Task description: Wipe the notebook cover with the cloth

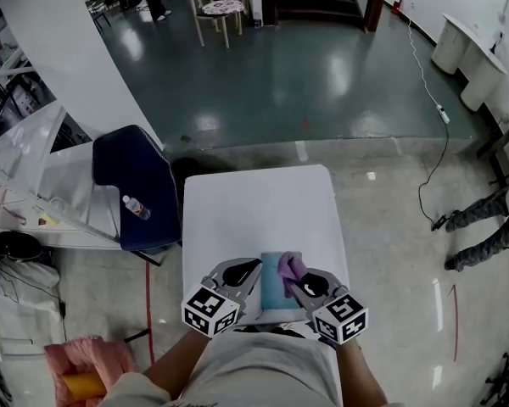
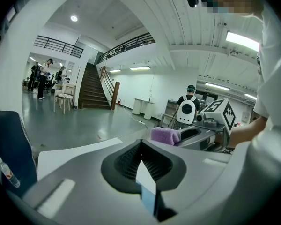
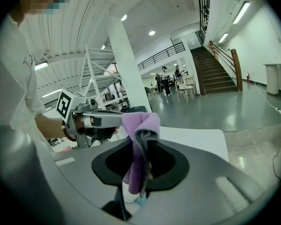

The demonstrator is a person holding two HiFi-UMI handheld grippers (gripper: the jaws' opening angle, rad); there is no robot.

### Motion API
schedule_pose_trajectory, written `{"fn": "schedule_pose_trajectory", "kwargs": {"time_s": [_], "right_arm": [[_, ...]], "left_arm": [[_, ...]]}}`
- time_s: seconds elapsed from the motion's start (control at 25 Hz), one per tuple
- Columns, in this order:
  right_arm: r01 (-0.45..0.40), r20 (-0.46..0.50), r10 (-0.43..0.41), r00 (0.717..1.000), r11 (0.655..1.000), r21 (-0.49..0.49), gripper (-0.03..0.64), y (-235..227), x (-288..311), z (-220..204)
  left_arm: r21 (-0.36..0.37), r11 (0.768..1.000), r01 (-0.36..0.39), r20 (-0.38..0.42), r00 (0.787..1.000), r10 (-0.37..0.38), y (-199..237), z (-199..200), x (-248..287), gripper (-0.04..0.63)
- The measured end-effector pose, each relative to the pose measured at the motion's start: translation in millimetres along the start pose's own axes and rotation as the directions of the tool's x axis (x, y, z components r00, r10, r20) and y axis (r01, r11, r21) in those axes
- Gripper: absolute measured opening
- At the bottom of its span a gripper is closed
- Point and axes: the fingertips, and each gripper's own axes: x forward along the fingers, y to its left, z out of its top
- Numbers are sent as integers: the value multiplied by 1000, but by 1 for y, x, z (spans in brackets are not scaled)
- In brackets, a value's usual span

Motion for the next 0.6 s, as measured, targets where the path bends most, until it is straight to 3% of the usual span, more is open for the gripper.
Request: {"fn": "schedule_pose_trajectory", "kwargs": {"time_s": [0.6], "right_arm": [[-3,1,3,1000,1000,0,100,4,3,0]], "left_arm": [[5,1000,11,-9,1000,-11,-2,-2,-5,0]]}}
